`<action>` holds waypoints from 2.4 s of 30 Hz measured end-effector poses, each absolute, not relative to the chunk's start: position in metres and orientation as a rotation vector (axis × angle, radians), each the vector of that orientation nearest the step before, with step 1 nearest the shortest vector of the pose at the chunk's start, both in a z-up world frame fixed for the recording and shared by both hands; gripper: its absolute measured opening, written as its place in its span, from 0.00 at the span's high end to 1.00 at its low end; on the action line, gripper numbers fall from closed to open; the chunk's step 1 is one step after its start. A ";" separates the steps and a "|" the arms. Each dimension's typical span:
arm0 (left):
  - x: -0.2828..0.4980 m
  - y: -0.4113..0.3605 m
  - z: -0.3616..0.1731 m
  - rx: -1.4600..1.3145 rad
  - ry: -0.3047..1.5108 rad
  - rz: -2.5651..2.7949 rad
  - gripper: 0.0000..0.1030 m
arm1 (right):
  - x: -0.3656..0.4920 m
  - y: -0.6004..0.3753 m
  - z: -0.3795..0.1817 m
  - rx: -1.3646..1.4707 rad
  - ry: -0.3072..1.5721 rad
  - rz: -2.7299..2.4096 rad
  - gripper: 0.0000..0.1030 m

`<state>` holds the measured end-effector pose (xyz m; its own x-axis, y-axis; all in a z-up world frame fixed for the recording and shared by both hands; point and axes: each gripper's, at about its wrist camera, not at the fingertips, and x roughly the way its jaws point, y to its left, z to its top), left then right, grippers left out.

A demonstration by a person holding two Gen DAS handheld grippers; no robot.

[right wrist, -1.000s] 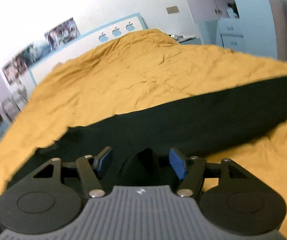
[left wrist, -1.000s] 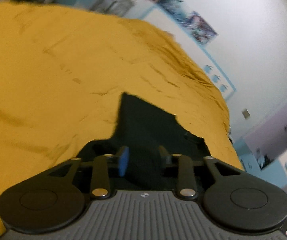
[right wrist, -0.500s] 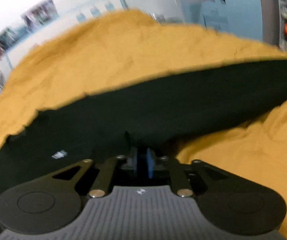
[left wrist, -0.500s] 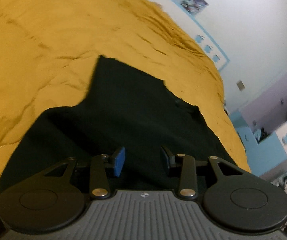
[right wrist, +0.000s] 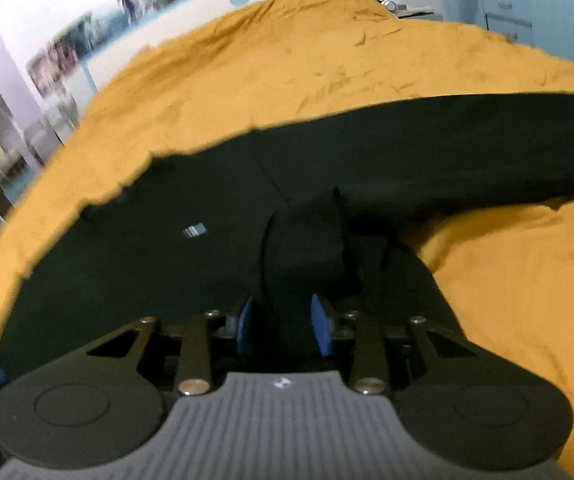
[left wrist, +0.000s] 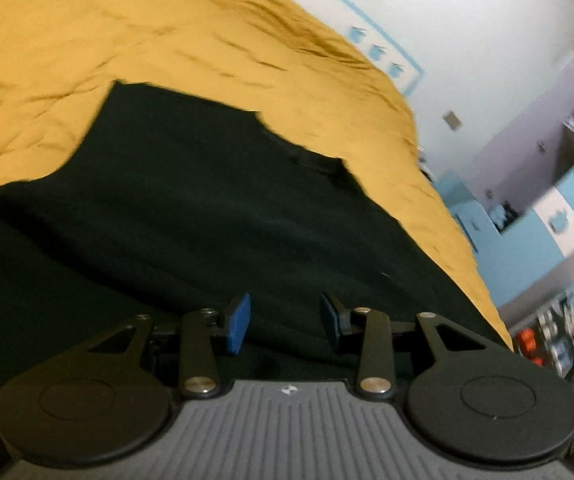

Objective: Fold small clothes

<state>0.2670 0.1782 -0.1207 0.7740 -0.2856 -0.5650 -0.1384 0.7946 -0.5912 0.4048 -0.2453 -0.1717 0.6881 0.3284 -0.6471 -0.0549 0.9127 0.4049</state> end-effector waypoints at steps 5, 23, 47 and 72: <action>0.273 0.141 -0.108 -0.618 0.703 -0.185 0.52 | 0.382 -0.339 -0.135 0.558 0.580 -0.011 0.39; 0.335 0.023 -0.126 -0.554 0.781 -0.406 0.46 | 0.416 -0.589 -0.183 0.998 0.458 -0.716 0.33; 0.269 0.119 -0.088 -0.610 0.671 -0.202 0.45 | 0.437 -0.465 -0.055 0.704 0.240 -0.303 0.92; 0.193 0.270 -0.131 -0.967 0.564 0.100 0.42 | 0.371 -0.069 -0.100 0.555 0.621 0.552 0.41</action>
